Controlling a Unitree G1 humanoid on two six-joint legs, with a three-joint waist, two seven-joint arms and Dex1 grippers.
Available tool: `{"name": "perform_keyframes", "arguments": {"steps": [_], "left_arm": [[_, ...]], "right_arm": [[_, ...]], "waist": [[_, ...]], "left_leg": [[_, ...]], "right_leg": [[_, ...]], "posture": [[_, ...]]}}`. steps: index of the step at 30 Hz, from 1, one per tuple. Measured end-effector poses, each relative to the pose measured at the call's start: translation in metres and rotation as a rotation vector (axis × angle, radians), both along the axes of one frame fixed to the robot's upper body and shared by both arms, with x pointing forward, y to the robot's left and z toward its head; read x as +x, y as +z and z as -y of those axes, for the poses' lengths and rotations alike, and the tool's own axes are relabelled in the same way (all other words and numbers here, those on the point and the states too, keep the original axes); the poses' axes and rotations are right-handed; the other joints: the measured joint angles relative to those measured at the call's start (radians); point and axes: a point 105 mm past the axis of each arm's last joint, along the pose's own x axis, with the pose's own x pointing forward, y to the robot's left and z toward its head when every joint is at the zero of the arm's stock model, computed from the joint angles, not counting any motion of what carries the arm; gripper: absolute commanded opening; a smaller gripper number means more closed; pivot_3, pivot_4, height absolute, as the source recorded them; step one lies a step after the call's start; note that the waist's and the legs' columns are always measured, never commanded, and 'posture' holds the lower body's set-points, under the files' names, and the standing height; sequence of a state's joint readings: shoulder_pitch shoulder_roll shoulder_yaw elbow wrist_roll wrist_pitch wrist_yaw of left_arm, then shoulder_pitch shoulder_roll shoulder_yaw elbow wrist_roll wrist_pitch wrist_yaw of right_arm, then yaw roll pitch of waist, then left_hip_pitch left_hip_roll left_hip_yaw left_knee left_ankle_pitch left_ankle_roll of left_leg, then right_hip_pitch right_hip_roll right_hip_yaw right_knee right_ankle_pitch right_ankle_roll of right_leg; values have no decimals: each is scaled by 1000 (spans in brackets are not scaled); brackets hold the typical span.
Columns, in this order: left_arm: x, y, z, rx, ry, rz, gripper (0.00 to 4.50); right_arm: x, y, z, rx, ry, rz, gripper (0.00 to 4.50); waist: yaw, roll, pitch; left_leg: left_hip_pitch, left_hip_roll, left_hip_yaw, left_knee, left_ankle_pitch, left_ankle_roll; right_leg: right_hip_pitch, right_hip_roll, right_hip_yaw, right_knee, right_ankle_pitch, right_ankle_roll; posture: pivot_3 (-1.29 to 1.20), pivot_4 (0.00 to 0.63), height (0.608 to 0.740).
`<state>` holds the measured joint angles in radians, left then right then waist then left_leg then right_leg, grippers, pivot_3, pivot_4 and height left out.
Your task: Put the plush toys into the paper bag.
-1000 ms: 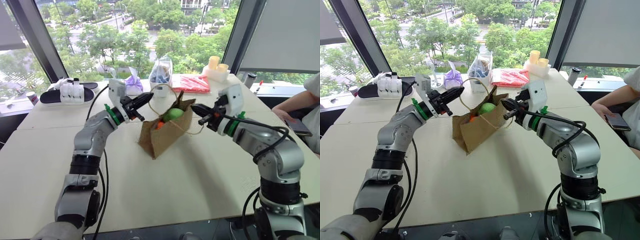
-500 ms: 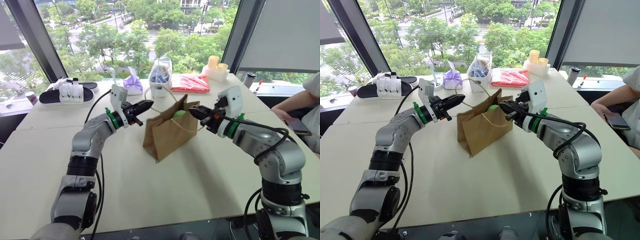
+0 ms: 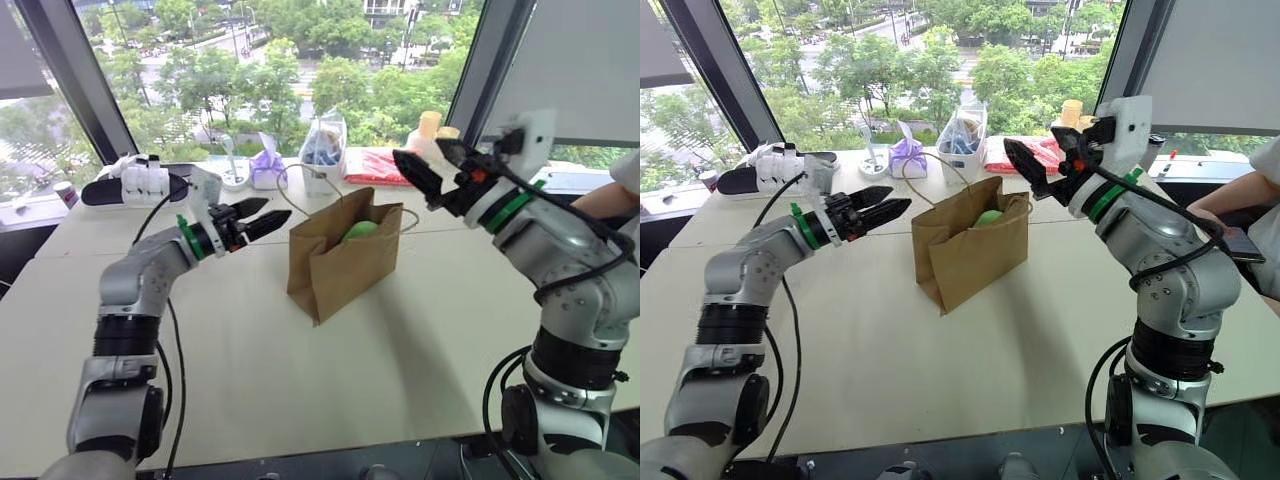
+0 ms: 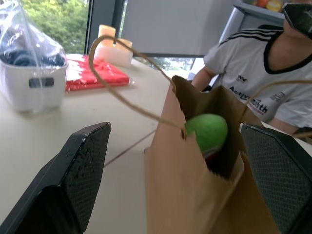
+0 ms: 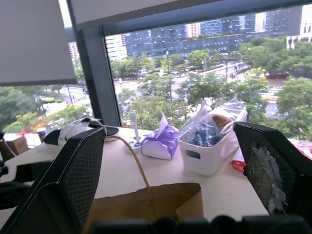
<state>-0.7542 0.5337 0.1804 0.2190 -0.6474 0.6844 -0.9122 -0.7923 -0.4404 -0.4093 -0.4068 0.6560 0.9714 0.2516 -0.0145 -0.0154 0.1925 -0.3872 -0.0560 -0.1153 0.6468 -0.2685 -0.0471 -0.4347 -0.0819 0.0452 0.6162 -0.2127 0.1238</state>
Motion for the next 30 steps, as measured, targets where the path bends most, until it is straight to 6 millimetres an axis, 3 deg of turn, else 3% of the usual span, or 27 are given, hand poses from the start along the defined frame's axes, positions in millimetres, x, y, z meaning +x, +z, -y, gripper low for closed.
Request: {"name": "perform_keyframes", "arguments": {"steps": [2, 4, 7, 10, 14, 15, 18, 23, 30], "left_arm": [[-6, -7, -4, 10, -25, -36, 4342], [-14, -12, -6, 32, -54, -51, 4342], [-22, -14, -2, 49, -103, -48, 4500], [-26, -16, 2, 60, -137, -48, 4500], [-33, -27, 16, 120, -218, -44, 4500], [-33, -30, 19, 136, -228, -42, 4500], [-32, -36, 24, 165, -248, -27, 4500], [-27, -47, 34, 168, -275, -27, 4500], [-19, -46, 61, 151, -282, 30, 4500]], "right_arm": [[-3, -8, 16, 9, -55, -28, 4500], [-6, -32, 30, 15, -107, -103, 4500], [-8, -66, 41, 12, -155, -213, 3697], [-10, -82, 41, -13, -169, -256, 2321], [-8, -127, 6, -115, -75, -352, 369], [-6, -135, -6, -123, -38, -367, 64], [-4, -146, -35, -152, 43, -368, 64], [8, -147, -62, -173, 91, -341, 64], [21, -158, -70, -190, 87, -350, 64]], "waist": [[2, 0, 0], [1, 0, 0], [0, 0, 0], [-4, 0, 0], [-8, 0, 0], [-8, 0, 0], [-5, 0, 0], [0, 0, 0], [-5, 0, 0]], "left_leg": [[0, 0, 0, 0, 0, 0], [0, 0, 0, 0, 0, 0], [0, 0, 1, 0, 0, 0], [0, 0, 1, 0, 0, 0], [1, 1, 2, 0, 0, 0], [1, 1, 2, 0, 0, 0], [1, 0, 1, 1, 0, 0], [1, 0, 1, 1, 0, 0], [1, 0, 1, 1, 0, 0]], "right_leg": [[0, 0, 0, 0, 0, 0], [0, 0, 0, 0, 0, 0], [0, 0, 0, 0, 0, 0], [0, 1, 0, 0, 0, 0], [0, 1, 0, 1, 0, 0], [0, 1, 1, 1, 0, 0], [0, 1, 1, 1, 0, 0], [0, 1, 0, 0, 0, 0], [0, 1, 0, 1, 0, 0]], "posture": [[0, 150, 740], [0, 150, 740], [0, 150, 740], [0, 150, 740], [0, 150, 740], [0, 150, 740], [0, 150, 740], [0, 150, 740], [0, 150, 740]]}}
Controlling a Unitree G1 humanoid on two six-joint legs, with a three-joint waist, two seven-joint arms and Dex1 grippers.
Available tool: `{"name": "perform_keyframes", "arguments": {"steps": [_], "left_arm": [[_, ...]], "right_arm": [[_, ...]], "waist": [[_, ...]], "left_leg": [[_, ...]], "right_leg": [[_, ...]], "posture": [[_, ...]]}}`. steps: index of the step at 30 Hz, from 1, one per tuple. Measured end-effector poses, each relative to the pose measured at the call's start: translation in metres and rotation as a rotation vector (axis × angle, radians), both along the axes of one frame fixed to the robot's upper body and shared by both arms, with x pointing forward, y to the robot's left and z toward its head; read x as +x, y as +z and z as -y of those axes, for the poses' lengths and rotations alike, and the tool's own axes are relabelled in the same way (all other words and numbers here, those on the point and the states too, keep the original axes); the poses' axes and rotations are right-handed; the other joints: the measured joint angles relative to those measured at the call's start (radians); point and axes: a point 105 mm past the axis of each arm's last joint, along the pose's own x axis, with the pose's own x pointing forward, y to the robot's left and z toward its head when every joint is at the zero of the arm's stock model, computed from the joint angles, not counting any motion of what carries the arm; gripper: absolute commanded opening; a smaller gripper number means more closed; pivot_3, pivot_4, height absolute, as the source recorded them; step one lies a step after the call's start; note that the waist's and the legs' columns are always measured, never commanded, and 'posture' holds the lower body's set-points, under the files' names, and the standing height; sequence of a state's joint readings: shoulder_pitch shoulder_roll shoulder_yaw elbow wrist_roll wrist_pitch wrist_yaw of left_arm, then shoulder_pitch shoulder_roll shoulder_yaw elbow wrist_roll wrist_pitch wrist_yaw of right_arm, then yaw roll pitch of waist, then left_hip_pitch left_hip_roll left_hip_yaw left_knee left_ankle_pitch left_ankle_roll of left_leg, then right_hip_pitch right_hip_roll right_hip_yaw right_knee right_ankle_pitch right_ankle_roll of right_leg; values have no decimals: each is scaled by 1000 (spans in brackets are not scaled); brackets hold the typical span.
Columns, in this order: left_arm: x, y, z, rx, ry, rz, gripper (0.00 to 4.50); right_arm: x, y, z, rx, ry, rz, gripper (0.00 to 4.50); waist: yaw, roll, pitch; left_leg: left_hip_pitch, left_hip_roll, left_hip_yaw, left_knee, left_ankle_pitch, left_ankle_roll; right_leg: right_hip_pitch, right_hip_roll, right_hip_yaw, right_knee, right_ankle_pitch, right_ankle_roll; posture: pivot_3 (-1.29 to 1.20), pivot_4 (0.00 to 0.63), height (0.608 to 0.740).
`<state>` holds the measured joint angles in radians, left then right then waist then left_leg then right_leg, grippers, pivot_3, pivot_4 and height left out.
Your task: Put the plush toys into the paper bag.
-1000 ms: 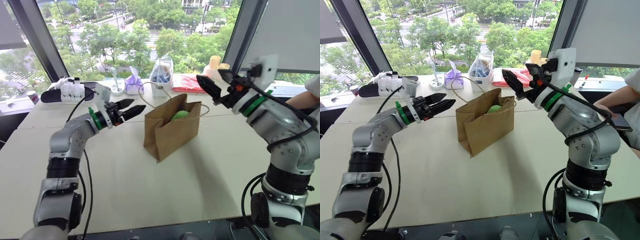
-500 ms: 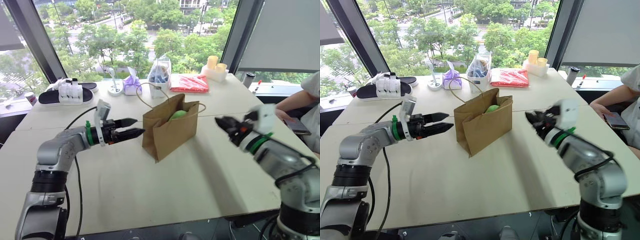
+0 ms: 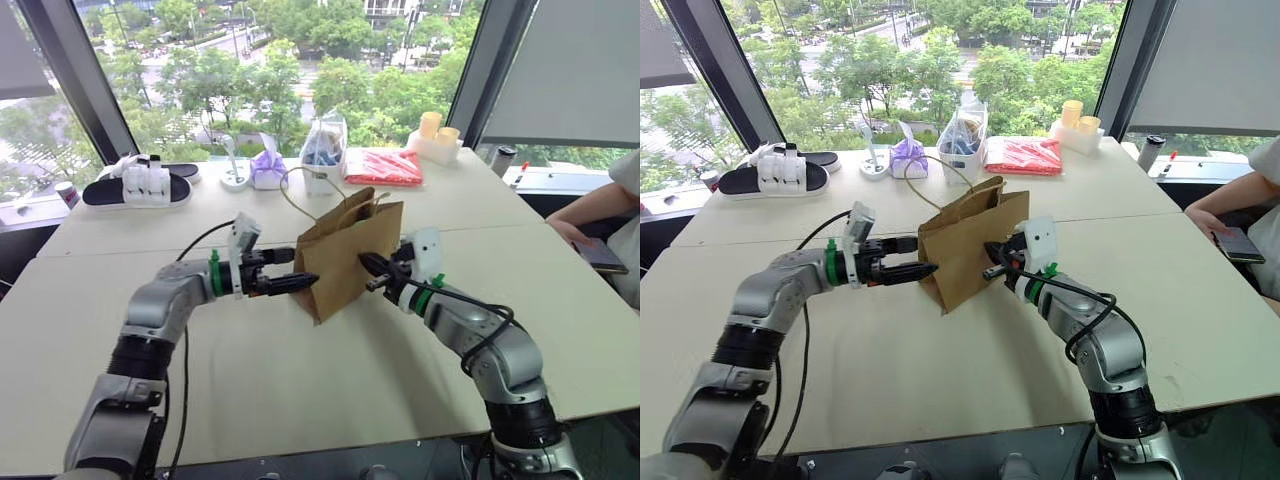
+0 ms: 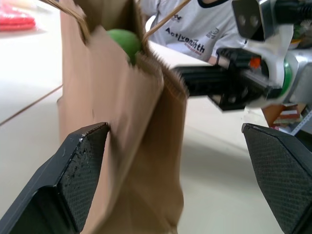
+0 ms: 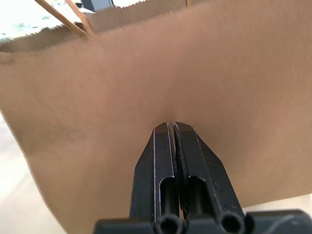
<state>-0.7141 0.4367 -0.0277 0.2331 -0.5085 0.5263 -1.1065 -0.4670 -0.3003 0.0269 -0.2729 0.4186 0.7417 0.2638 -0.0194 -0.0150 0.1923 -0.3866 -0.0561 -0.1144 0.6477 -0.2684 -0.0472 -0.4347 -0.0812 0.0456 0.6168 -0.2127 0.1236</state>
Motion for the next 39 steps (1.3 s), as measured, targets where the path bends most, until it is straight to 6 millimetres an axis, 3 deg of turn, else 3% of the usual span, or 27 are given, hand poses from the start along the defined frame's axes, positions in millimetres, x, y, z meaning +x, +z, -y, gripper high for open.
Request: {"name": "perform_keyframes", "arguments": {"steps": [7, 8, 11, 17, 22, 25, 28, 32, 35, 39], "left_arm": [[5, -7, 17, 11, 29, 36, 4500], [7, -8, 18, 9, 42, 41, 4253], [10, -11, 19, 6, 68, 39, 3183], [12, -17, 17, 22, 102, 49, 42], [13, -22, 19, 41, 119, 63, 9], [14, -24, 22, 31, 106, 56, 9], [18, -22, 24, 29, 75, 45, 9], [22, -8, 31, 15, -39, 26, 9], [18, 7, 40, -12, -154, 34, 9], [13, 13, 46, -13, -284, 13, 9]], "right_arm": [[3, -3, -2, -11, -2, 5, 64], [3, -3, -2, -11, -3, 6, 22], [3, -3, -2, -11, -3, 8, 0], [3, -3, -1, -9, -5, 8, 0], [0, -1, 3, -16, -12, 11, 0], [-9, 9, 18, -11, -31, 27, 0], [-30, 28, 49, 10, -53, 52, 0], [-77, 48, 95, 32, -28, 43, 0], [-101, 52, 111, 41, -12, 10, 0], [-116, 51, 122, 17, -30, -24, 0]], "waist": [[1, 0, 0], [2, 0, 0], [1, 0, 0], [2, 0, 0], [4, 0, 0], [9, 0, 0], [14, 0, 0], [23, 0, 0], [15, 0, 0], [3, 0, 0]], "left_leg": [[0, 0, 0, 0, 0, 0], [0, 0, 0, 0, 0, 0], [0, 0, 0, 0, 0, 0], [0, 0, 0, 0, 0, 0], [0, 0, 0, 0, 0, 0], [0, 0, 0, 1, 0, 0], [-1, -1, -1, 2, 0, 0], [-2, -1, -1, 1, 0, 1], [1, 0, -1, 1, -1, 1], [2, 0, 1, 2, -1, 2]], "right_leg": [[0, 0, 0, 0, 0, 0], [0, 0, 0, 0, 0, 0], [0, 0, 0, 0, 0, 0], [0, 0, 0, 0, 0, 0], [0, 0, 0, 0, 0, 0], [1, 0, 0, 0, 0, 0], [1, 0, -1, -1, 0, 0], [2, 0, -2, -3, 0, 0], [4, 0, -2, -2, 0, 0], [5, 0, -1, -2, 0, 0]], "posture": [[0, 150, 740], [0, 150, 740], [0, 150, 740], [0, 150, 740], [0, 150, 740], [0, 150, 740], [0, 150, 740], [0, 150, 740], [0, 150, 740], [0, 150, 740]]}}
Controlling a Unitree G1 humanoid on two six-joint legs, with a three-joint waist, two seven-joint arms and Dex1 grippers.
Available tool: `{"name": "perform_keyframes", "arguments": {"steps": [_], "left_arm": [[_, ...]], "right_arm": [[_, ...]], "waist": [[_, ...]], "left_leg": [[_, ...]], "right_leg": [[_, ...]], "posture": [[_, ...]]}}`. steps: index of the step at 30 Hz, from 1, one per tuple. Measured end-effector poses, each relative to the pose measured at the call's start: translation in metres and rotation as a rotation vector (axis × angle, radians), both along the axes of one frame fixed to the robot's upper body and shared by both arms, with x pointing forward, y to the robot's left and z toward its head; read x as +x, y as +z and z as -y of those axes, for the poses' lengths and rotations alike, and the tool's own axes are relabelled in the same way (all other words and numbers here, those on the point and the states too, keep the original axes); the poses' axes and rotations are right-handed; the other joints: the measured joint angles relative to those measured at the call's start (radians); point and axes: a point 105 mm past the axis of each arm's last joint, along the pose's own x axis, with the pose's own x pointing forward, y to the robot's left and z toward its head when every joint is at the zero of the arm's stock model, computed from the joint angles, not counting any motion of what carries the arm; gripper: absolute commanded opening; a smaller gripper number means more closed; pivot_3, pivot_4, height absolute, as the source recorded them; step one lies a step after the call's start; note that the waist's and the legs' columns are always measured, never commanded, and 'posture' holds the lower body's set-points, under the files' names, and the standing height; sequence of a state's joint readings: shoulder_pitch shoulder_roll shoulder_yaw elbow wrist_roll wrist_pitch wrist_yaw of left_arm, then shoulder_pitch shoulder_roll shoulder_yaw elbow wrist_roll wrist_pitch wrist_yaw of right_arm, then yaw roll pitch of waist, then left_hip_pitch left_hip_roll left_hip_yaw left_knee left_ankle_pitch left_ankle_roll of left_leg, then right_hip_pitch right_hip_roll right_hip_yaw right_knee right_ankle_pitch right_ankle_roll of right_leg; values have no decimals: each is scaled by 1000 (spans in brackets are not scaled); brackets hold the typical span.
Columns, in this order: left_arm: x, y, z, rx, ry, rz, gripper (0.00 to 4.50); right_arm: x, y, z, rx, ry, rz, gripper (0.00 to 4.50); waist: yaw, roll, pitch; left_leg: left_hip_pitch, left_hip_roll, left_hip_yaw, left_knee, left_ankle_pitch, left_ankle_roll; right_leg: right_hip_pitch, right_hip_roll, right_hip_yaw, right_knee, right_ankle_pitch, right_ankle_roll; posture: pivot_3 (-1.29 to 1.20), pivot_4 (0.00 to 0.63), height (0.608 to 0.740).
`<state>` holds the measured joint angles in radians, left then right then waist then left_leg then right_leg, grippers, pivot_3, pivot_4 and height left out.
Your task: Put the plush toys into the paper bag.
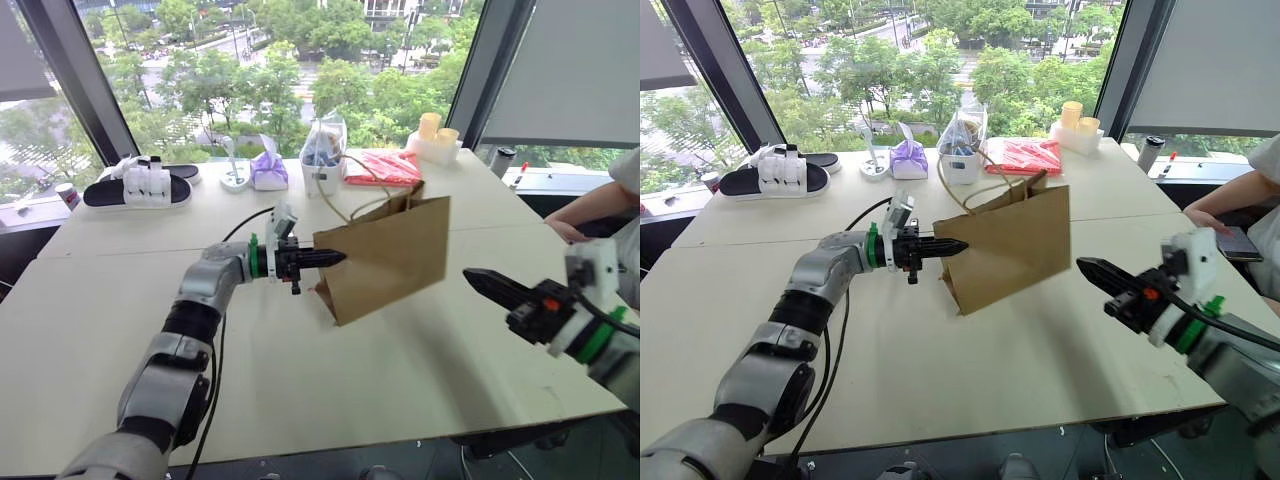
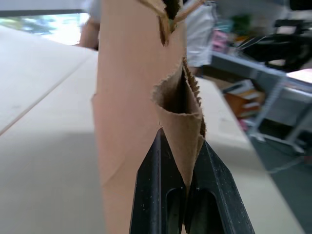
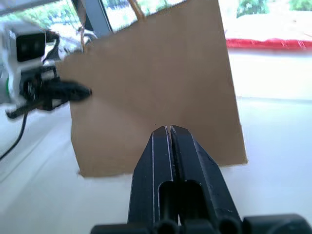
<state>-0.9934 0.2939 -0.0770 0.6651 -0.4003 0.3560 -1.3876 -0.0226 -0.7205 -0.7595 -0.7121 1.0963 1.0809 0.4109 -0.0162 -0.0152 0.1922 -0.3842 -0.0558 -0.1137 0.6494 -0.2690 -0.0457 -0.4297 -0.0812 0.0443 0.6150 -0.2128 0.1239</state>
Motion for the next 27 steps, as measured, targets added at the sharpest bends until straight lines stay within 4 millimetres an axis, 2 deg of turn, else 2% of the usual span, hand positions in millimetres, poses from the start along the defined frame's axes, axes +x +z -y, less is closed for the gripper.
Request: {"name": "perform_keyframes", "arguments": {"steps": [4, 10, 13, 15, 20, 24, 27], "left_arm": [[-2, -7, 2, 103, -114, 24, 9], [6, -12, -4, 228, -140, 89, 9], [9, -17, -5, 268, -134, 101, 875], [9, -20, -6, 288, -133, 106, 1789], [10, -20, -14, 306, -120, 122, 4441], [12, -16, -42, 299, -52, 118, 4479], [8, -10, -70, 267, 27, 45, 4479]], "right_arm": [[-7, 5, 8, -6, -44, 12, 0], [-15, 2, 12, -22, -84, 0, 0], [-17, 3, 9, -22, -88, 15, 0], [-16, 5, 6, -21, -85, 27, 0], [-14, 0, 0, -60, -51, -1, 0], [-13, 1, -3, -133, 8, -32, 0], [-13, -4, -8, -195, 83, -75, 0]], "waist": [[5, 0, 0], [6, -1, 0], [6, -1, 0], [5, -1, 0], [3, -1, 0], [-2, -1, 0], [-1, -1, 0]], "left_leg": [[0, 0, 0, 1, 0, 0], [-1, 0, 0, 1, 0, 1], [-1, 0, -1, 1, 0, 1], [-1, 0, -1, 1, 0, 1], [-1, 0, -1, 1, 0, 1], [0, 0, -1, 1, 0, 1], [0, 0, -1, 1, 0, 1]], "right_leg": [[1, 0, 0, 0, 0, 0], [1, 0, 0, -1, 0, 1], [1, 0, 0, -1, 0, 1], [1, 0, 0, -1, 0, 1], [1, 0, 0, 0, 0, 1], [1, 0, 0, 0, 0, 1], [1, 0, 0, 1, 0, 1]], "posture": [[0, 150, 740], [0, 150, 740], [0, 150, 740], [0, 150, 740], [0, 150, 740], [0, 150, 740], [0, 150, 740]]}}
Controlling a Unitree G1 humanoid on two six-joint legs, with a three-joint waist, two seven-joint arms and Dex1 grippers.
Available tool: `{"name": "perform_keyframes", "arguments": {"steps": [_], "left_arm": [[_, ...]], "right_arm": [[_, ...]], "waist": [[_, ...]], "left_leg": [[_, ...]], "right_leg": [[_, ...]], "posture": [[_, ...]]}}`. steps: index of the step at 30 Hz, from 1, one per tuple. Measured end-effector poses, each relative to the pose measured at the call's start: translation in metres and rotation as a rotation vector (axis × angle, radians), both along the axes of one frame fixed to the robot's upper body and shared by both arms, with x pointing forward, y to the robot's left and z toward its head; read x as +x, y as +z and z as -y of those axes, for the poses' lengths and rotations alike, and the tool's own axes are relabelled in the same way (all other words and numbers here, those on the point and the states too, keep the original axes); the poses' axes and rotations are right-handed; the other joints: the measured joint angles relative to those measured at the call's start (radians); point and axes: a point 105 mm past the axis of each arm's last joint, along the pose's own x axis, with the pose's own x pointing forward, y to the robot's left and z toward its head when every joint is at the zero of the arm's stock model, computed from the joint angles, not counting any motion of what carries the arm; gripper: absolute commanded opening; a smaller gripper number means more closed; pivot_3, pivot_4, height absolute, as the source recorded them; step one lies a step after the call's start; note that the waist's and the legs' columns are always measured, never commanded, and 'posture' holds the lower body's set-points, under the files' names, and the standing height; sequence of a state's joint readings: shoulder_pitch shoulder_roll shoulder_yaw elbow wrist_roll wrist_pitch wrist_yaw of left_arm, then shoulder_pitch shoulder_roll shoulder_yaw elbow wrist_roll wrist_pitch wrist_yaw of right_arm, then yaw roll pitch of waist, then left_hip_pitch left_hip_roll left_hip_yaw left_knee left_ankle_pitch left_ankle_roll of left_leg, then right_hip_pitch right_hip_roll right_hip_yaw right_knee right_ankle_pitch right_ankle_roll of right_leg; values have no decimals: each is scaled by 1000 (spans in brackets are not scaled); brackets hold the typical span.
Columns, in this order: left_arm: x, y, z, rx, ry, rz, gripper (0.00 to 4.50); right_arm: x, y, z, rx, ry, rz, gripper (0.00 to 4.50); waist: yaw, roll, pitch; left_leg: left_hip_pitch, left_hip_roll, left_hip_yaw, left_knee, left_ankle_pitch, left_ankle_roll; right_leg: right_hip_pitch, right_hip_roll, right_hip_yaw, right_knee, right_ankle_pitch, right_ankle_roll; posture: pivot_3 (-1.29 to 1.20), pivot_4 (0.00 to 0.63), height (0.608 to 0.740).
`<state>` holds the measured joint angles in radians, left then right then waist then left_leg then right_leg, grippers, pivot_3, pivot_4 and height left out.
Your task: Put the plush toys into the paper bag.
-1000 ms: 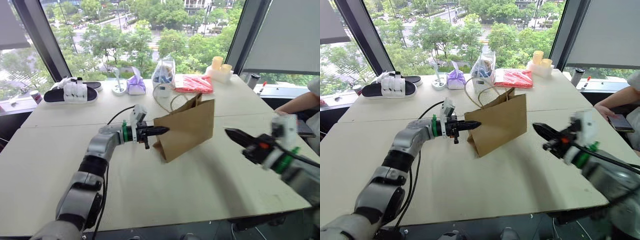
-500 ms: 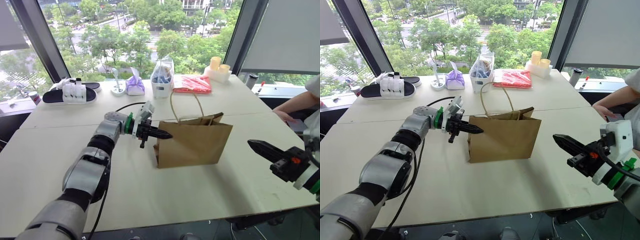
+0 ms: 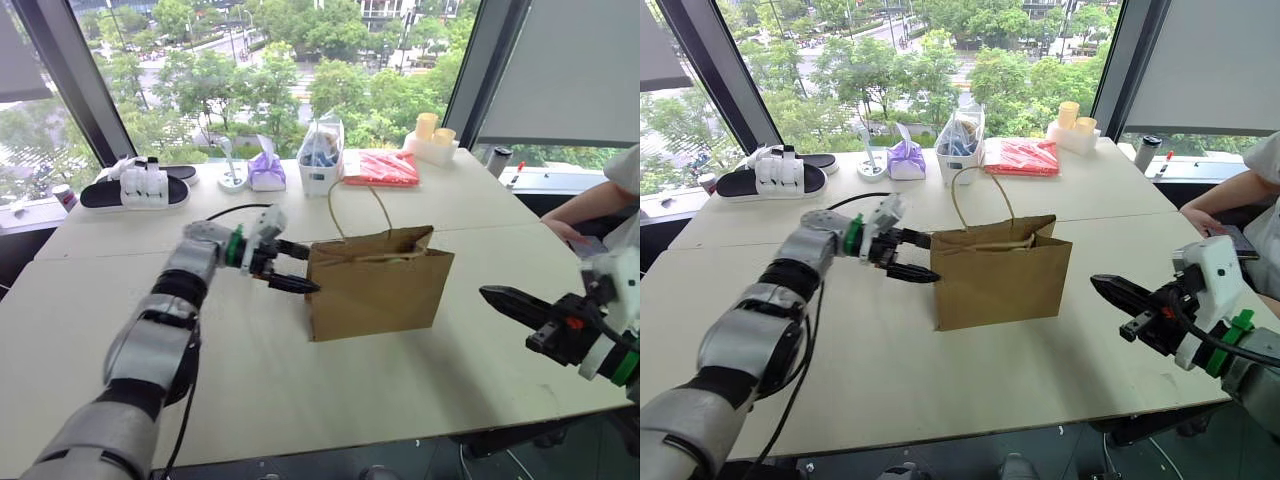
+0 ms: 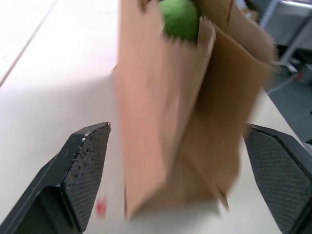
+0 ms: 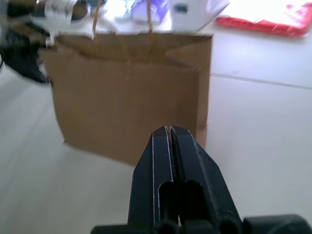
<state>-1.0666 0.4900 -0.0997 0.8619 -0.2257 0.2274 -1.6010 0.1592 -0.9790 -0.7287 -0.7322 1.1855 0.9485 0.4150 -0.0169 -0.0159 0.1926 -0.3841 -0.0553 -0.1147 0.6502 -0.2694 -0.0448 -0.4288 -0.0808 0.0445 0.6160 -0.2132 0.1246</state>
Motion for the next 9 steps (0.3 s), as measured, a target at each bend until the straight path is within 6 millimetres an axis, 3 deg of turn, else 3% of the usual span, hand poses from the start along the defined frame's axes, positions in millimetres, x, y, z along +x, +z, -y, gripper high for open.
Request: {"name": "perform_keyframes", "arguments": {"steps": [5, 9], "left_arm": [[-23, 9, -26, -46, 91, -36, 4479], [-53, 0, -32, -71, 167, -75, 4479]], "right_arm": [[2, -12, -6, -55, 83, -58, 0], [2, -25, -10, -93, 140, -109, 0]], "waist": [[4, 0, 0], [6, 0, 0]], "left_leg": [[0, 1, 0, 1, 0, 0], [0, 2, -1, 1, 0, 0]], "right_leg": [[0, -1, 0, 0, 0, 0], [0, -1, 0, 0, 0, 0]], "posture": [[0, 150, 740], [0, 150, 740]]}}
